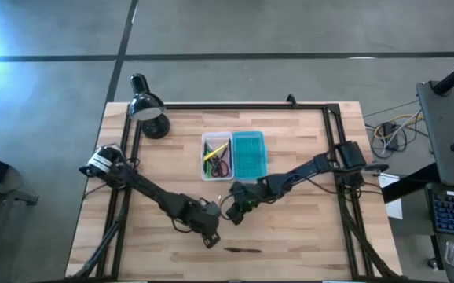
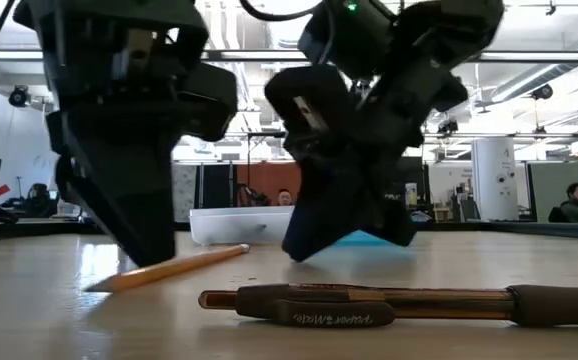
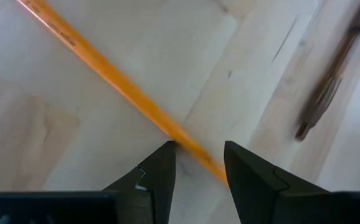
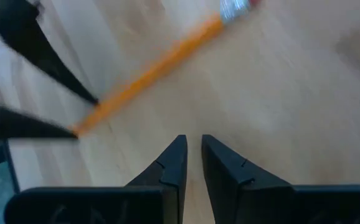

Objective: Pick & place school supplies into a supply box
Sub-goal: Put the orange pencil into the supply box

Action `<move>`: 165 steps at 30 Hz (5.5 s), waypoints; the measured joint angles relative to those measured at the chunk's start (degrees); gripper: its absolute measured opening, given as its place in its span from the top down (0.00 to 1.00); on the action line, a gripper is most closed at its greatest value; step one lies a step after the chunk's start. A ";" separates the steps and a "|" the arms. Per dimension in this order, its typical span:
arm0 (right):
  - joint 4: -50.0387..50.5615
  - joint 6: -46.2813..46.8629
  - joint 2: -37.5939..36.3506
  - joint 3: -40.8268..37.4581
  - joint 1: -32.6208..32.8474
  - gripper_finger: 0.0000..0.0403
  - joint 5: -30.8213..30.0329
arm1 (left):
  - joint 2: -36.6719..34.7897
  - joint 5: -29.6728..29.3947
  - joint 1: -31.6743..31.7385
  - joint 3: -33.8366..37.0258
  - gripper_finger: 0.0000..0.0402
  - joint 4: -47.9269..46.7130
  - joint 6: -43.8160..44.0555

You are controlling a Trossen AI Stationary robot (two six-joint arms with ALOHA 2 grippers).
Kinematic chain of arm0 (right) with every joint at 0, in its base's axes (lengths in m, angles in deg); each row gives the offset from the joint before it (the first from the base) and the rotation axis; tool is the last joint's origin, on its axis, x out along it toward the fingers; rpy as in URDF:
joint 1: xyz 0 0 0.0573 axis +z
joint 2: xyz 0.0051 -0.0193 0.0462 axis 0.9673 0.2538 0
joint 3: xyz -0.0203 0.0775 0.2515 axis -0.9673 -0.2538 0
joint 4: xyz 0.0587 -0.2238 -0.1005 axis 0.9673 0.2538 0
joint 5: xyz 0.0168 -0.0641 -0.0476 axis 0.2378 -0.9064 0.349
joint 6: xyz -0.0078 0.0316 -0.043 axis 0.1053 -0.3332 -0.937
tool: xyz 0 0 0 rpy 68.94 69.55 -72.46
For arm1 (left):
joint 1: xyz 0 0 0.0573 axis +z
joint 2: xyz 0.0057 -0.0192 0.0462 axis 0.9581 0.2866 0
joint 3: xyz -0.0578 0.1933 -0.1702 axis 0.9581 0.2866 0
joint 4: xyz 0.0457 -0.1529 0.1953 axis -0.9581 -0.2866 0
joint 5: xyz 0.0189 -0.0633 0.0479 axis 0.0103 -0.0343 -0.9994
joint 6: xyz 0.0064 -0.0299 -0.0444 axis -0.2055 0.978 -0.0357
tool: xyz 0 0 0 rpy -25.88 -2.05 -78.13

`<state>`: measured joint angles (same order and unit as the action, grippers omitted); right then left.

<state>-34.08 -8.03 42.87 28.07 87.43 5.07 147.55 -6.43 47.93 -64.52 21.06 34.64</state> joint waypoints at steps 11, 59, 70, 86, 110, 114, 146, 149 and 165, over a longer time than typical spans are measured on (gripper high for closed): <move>1.17 -5.18 1.29 2.05 -2.75 0.89 0.88 | -0.33 -7.61 -0.07 0.28 0.70 7.20 -1.46; 19.38 -10.55 -15.44 -6.65 12.98 0.89 -12.63 | 0.16 -7.71 -3.39 0.58 0.70 6.79 -15.26; 18.51 1.01 -15.95 -9.95 15.81 0.89 -18.08 | 9.54 -6.21 3.65 -7.23 0.70 18.62 -23.81; 26.79 13.69 -19.12 -10.26 18.02 0.89 -31.25 | 3.78 -29.19 9.78 -13.57 0.70 4.03 -39.49; 24.11 23.70 -22.52 -19.03 2.90 0.89 -30.40 | 1.20 -27.62 11.17 -12.39 0.70 -0.29 -28.61; 23.92 23.89 -22.93 -18.91 4.28 0.89 -28.10 | 1.20 -29.28 11.26 -12.39 0.70 -1.32 -28.56; 18.69 19.46 -19.76 -13.88 -0.41 0.89 -36.37 | -2.54 -30.02 11.35 -12.39 0.70 -10.56 -26.13; 18.92 17.86 -18.63 -13.78 -2.75 0.89 -33.77 | -2.54 -29.57 11.46 -12.35 0.70 -10.92 -25.99; 16.49 8.21 -15.79 -13.85 -9.34 0.89 -29.56 | -2.56 -29.03 11.36 -9.51 0.70 -13.21 -21.62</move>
<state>-17.60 0.18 27.07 14.23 78.09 -24.48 144.99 -35.46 59.29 -74.02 7.85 13.01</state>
